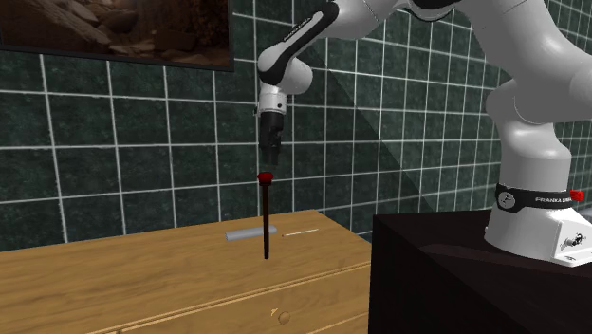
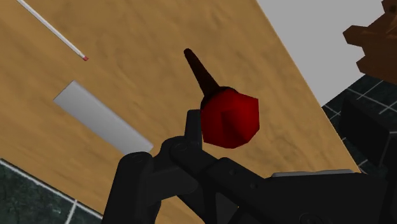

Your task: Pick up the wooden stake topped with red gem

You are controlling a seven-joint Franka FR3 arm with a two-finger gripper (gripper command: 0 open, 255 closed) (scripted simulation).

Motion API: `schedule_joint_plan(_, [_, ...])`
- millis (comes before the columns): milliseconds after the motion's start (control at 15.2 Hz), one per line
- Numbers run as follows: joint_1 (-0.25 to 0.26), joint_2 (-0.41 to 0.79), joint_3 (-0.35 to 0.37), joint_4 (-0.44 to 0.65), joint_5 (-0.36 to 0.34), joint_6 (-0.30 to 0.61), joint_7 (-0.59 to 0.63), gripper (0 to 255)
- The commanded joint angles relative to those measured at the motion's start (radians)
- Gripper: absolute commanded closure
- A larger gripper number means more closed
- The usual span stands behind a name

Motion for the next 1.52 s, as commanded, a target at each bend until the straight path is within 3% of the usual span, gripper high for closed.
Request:
schedule_joint_plan(0, [-0.039,0.083,0.014,0.09,0.033,-0.021,-0.017,0])
schedule_joint_plan(660, [-0.049,0.139,0.033,0.074,0.062,0.046,-0.044,0])
schedule_joint_plan(726, [-0.049,0.139,0.033,0.074,0.062,0.046,-0.043,255])
schedule_joint_plan(1452, [-0.047,0.123,0.028,0.077,0.054,0.029,-0.036,255])
